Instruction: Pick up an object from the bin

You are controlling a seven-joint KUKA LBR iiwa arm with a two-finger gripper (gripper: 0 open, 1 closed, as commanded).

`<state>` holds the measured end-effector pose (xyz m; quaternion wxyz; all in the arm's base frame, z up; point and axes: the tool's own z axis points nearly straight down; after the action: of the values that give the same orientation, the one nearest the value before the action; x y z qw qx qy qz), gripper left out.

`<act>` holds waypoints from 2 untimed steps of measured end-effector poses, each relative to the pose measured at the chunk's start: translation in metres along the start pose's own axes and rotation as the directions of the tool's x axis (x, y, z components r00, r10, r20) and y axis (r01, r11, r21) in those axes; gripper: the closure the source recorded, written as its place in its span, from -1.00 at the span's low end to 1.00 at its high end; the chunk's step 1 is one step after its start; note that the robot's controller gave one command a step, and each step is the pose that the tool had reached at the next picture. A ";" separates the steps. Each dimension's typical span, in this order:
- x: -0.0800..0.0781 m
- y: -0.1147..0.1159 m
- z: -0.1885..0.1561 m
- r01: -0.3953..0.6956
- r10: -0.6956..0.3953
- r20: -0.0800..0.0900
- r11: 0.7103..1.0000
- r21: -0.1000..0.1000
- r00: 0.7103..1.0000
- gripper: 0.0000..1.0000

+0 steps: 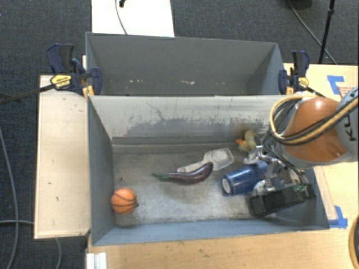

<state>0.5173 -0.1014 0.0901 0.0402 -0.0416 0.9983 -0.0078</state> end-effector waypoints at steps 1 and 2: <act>0.000 0.000 0.000 0.001 -0.001 0.000 1.000 0.000 1.000 1.00; 0.000 0.000 -0.002 0.002 -0.002 -0.011 1.000 -0.005 1.000 1.00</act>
Offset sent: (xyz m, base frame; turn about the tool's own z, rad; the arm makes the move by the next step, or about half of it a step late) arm -0.0039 -0.0048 0.1608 0.0677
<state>0.5170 -0.1012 0.0923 0.0347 -0.0428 0.9985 -0.0054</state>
